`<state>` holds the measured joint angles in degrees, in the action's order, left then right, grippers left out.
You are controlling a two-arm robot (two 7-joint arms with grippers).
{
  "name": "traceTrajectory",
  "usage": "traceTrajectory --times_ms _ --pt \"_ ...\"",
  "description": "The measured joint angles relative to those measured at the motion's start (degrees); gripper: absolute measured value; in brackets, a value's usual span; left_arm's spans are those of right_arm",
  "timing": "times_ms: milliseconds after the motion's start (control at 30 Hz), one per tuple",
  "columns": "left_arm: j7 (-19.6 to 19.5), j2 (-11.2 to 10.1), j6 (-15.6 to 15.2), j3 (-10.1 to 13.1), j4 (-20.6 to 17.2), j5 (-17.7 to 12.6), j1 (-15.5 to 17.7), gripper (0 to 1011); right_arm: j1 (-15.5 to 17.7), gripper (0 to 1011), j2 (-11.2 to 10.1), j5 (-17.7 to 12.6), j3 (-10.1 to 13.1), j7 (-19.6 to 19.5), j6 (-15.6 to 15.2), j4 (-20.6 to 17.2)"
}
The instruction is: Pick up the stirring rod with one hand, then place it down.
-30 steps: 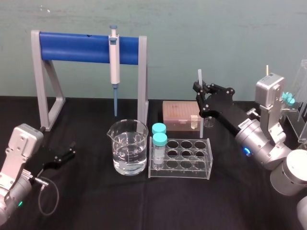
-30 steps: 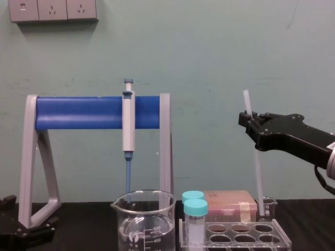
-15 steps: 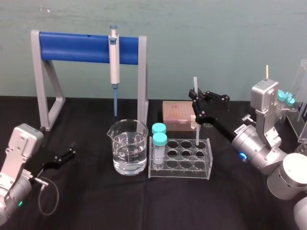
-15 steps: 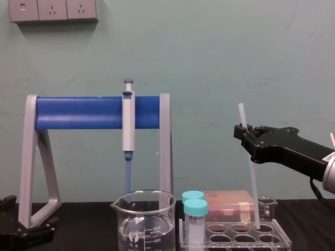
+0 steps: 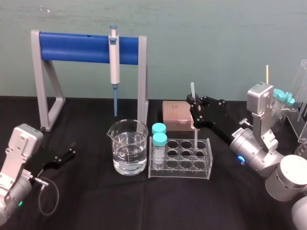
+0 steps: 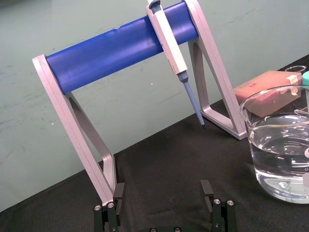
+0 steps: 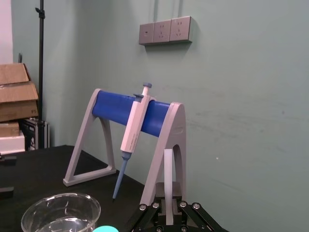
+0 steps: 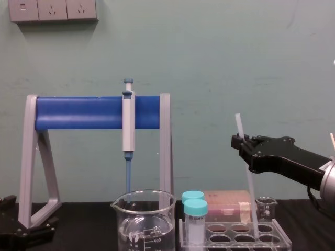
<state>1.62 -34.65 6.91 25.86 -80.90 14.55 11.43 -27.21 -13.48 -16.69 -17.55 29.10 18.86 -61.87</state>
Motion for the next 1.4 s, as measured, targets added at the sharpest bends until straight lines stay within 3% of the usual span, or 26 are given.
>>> traceTrajectory --times_ms 700,1400 --pt "0.0 0.0 0.0 0.0 0.0 0.0 0.0 1001 0.2 70 -0.3 1.0 -0.5 -0.5 -0.3 1.0" --pt "0.0 0.0 0.0 0.0 0.0 0.0 0.0 1001 -0.9 70 0.1 2.6 -0.8 -1.0 -0.2 4.9"
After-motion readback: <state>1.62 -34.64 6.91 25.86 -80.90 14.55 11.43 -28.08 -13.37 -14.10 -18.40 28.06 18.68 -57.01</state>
